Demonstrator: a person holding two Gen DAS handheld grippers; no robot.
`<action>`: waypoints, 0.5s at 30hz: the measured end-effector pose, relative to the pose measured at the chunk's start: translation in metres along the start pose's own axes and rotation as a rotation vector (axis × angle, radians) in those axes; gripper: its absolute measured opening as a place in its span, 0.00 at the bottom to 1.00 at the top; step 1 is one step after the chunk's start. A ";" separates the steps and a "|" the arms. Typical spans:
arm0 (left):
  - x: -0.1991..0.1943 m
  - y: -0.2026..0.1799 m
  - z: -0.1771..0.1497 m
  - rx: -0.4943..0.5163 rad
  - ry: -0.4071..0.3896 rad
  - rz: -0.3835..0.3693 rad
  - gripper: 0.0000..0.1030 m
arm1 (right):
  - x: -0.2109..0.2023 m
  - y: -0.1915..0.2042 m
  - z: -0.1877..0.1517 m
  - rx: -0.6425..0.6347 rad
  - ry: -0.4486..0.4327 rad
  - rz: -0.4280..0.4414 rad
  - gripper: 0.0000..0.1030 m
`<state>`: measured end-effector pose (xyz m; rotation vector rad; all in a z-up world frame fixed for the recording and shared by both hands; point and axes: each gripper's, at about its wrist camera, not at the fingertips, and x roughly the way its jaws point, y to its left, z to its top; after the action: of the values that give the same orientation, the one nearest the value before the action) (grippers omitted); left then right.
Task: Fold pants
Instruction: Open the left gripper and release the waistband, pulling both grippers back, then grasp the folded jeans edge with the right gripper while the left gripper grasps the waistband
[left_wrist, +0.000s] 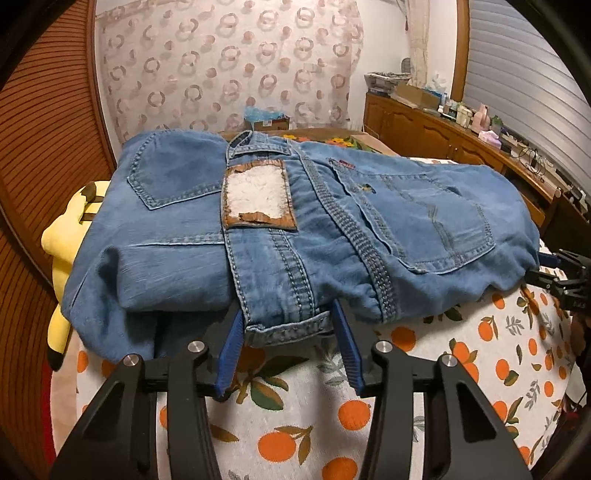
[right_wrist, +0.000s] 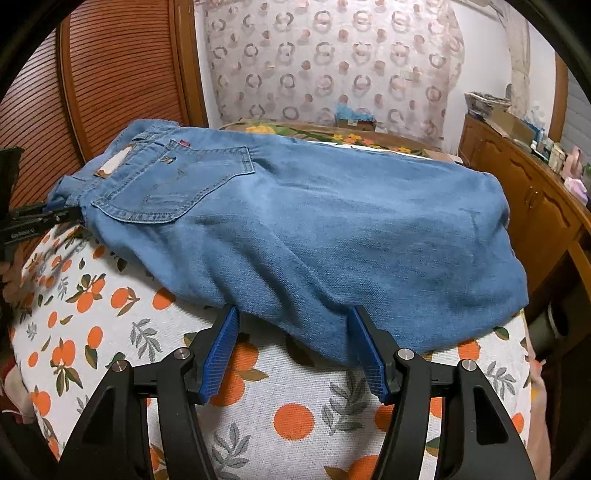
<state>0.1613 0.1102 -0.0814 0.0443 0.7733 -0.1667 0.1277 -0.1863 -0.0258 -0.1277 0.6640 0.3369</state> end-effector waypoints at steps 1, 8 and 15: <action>0.000 -0.001 0.000 0.002 -0.001 0.002 0.47 | 0.000 -0.001 -0.001 0.007 -0.001 0.004 0.61; -0.002 0.001 0.002 -0.004 -0.012 0.007 0.43 | -0.009 0.014 -0.016 -0.003 -0.011 -0.006 0.61; -0.006 0.002 0.003 -0.006 -0.031 0.013 0.38 | -0.006 0.028 -0.008 -0.086 0.009 -0.039 0.61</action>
<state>0.1595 0.1125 -0.0753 0.0409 0.7426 -0.1520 0.1089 -0.1639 -0.0284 -0.2239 0.6556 0.3278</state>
